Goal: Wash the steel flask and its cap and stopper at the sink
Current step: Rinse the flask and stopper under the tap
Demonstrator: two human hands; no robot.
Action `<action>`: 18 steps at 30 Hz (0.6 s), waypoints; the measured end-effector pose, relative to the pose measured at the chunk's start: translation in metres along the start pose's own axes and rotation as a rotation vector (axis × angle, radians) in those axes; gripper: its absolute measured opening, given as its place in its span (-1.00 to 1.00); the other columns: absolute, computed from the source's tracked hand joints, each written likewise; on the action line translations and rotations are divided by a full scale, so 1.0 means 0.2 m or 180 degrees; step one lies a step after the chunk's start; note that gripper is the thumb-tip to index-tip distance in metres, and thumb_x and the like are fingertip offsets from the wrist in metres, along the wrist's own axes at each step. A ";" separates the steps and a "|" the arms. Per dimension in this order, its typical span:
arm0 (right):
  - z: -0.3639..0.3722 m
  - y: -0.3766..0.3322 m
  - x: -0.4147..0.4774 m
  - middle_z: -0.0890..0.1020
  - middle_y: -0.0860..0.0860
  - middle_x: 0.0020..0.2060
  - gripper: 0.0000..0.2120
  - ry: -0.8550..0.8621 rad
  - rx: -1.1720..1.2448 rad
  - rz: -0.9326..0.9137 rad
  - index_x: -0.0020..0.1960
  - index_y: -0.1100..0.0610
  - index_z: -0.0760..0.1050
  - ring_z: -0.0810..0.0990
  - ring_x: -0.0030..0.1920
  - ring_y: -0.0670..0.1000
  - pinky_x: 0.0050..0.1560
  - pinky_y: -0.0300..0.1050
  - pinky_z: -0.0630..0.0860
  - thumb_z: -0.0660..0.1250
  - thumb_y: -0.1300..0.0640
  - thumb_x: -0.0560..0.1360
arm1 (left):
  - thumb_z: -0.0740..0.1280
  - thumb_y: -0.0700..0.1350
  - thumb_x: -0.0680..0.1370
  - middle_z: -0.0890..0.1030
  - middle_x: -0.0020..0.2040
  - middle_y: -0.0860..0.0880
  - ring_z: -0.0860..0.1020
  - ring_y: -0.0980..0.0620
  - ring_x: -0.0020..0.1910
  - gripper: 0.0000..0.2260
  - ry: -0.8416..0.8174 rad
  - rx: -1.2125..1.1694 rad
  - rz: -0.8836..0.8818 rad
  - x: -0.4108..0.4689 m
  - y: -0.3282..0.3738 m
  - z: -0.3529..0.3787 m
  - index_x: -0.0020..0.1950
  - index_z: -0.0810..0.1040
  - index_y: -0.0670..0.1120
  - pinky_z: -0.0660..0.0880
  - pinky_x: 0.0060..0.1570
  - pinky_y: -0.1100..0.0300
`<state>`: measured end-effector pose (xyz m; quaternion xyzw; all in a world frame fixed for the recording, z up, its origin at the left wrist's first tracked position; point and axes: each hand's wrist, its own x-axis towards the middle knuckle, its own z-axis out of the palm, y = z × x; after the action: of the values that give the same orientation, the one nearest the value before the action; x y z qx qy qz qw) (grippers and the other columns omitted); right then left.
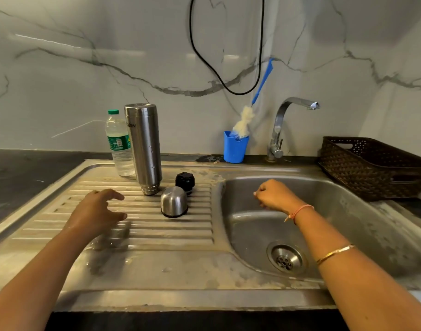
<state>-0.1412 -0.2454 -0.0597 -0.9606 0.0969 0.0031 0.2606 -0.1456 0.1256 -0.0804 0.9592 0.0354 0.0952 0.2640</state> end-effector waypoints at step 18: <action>-0.23 0.21 -0.05 0.52 0.16 0.25 -0.65 0.0490 0.0217 0.0007 0.29 0.23 0.47 0.49 0.25 0.15 0.23 -0.06 0.41 0.28 0.13 0.54 | 0.40 -0.07 0.50 0.30 0.33 0.03 0.36 0.11 0.29 -0.63 -0.0802 -0.0760 0.1739 -0.25 1.06 0.61 0.30 0.46 0.06 0.26 0.23 0.35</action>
<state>-0.1603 -0.3021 -0.0400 -0.9484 0.1178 -0.0738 0.2850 -0.1670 -0.1234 -0.0819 0.8997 -0.2678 0.0465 0.3415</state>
